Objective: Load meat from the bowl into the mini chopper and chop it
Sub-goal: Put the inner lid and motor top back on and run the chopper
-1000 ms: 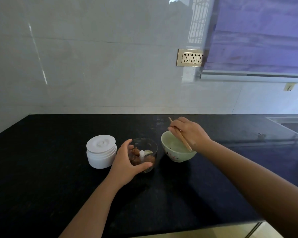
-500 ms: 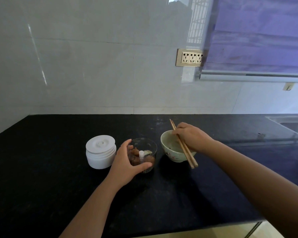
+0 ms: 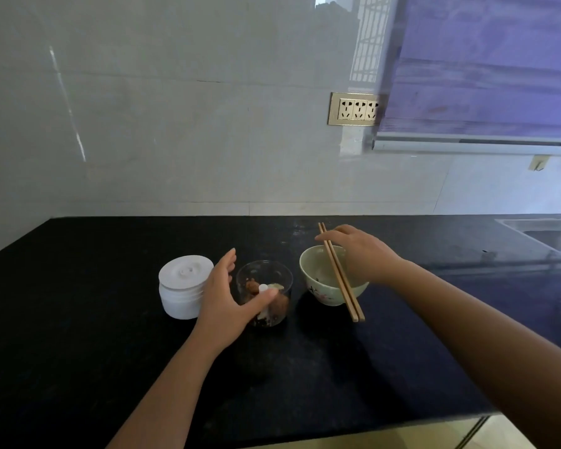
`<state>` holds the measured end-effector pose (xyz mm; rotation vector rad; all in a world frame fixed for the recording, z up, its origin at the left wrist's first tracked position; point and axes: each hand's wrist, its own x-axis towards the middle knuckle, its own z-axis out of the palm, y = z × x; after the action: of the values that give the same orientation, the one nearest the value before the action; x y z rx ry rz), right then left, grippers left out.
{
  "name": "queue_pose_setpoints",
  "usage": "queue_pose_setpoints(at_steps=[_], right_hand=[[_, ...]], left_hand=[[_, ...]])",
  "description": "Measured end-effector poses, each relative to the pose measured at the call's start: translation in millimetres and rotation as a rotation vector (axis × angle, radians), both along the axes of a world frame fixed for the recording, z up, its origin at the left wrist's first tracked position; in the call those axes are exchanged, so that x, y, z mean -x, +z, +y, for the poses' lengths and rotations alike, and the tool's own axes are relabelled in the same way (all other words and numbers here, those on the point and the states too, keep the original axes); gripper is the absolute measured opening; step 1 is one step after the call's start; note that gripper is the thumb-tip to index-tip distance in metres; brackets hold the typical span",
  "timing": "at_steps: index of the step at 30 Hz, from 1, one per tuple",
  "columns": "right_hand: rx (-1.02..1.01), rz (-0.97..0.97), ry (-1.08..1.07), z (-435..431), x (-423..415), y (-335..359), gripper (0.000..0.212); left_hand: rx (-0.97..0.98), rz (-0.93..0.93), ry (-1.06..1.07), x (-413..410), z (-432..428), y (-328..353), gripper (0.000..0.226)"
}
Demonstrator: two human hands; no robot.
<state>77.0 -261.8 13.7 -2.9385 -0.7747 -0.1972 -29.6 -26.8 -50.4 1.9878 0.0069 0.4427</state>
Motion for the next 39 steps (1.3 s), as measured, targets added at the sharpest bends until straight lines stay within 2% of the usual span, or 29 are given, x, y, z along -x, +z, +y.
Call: queue_pose_setpoints(at_steps=[4,10,13,16,19,22,26,32,39], right_hand=[[-0.121,-0.064,0.02,6,-2,3,0.062],[-0.322,-0.139,0.104,24,3,5,0.035],[-0.36,-0.072,0.11,34,11,7,0.03],[-0.371,0.016,0.125,44,21,9,0.034],[-0.297,0.053,0.15,49,27,8,0.041],[-0.181,0.063,0.131,48,27,7,0.046],[-0.096,0.072,0.058,39,21,3,0.047],[-0.118,0.133,0.0,25,12,-1,0.046],[-0.17,0.125,-0.028,18,6,-7,0.045]], left_hand=[[-0.022,-0.109,0.056,5,6,12,0.073],[-0.489,-0.269,0.132,10,34,30,0.052],[-0.551,-0.254,0.185,7,50,34,0.051],[-0.579,-0.176,0.234,3,69,31,0.059],[-0.549,-0.053,0.251,0,84,26,0.072],[-0.421,0.085,0.24,-2,92,22,0.082],[-0.283,0.124,0.191,-2,97,18,0.087],[-0.209,0.147,0.164,-5,97,19,0.089],[-0.235,0.193,0.137,-8,101,21,0.092]])
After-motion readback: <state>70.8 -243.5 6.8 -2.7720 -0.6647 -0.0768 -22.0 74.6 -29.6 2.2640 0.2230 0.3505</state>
